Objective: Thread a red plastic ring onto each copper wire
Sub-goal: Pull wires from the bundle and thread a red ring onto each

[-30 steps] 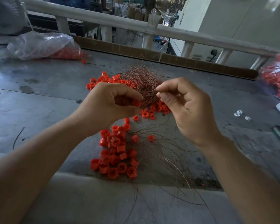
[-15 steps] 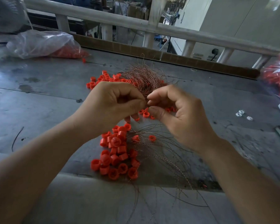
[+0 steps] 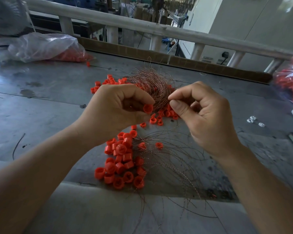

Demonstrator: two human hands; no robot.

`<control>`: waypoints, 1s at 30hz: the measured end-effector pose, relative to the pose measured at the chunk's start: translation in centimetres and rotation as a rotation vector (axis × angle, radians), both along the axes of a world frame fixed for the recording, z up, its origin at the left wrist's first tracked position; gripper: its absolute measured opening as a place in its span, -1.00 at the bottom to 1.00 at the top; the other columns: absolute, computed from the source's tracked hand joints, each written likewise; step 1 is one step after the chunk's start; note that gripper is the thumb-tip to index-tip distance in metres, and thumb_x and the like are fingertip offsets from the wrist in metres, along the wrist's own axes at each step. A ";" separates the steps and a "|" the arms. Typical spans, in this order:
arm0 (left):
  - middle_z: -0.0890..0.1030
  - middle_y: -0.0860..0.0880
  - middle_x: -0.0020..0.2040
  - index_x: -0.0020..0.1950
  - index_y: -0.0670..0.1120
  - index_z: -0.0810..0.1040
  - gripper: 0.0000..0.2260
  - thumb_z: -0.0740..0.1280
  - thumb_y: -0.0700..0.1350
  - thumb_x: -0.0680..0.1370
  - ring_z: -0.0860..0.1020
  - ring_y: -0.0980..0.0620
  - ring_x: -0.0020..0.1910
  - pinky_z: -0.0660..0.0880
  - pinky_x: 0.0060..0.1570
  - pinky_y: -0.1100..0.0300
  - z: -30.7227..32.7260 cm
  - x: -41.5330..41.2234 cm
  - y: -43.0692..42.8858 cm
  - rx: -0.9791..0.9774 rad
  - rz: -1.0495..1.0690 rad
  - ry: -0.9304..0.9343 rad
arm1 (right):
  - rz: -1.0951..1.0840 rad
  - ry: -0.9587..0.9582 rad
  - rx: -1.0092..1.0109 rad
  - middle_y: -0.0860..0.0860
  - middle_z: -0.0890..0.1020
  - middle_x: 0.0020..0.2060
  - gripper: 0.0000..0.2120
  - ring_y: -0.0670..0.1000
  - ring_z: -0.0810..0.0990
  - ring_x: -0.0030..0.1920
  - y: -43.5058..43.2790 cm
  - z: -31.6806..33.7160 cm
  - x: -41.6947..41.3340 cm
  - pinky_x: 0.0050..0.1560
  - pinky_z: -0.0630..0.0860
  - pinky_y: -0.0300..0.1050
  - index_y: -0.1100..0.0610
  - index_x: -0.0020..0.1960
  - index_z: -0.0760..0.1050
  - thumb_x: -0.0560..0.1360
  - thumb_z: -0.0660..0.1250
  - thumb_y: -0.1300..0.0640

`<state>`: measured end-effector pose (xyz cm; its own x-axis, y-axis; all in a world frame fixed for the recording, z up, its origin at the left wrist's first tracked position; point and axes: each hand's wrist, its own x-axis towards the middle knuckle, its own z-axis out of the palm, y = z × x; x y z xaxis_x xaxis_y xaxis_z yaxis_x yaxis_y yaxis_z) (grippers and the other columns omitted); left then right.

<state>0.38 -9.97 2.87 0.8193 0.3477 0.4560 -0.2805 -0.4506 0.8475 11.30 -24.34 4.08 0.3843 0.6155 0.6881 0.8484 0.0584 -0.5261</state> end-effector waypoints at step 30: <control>0.68 0.10 -0.21 -0.06 -0.03 0.57 -0.72 0.33 -0.24 0.27 0.64 0.20 -0.22 0.51 -0.19 0.42 0.3 -0.4 0.1 -0.166 -0.147 0.040 | 0.041 0.081 -0.069 -0.13 0.53 -0.30 -0.83 -0.23 0.47 -0.33 0.2 0.1 -1.1 -0.32 0.35 -0.44 -0.07 -0.21 0.46 0.41 0.33 0.20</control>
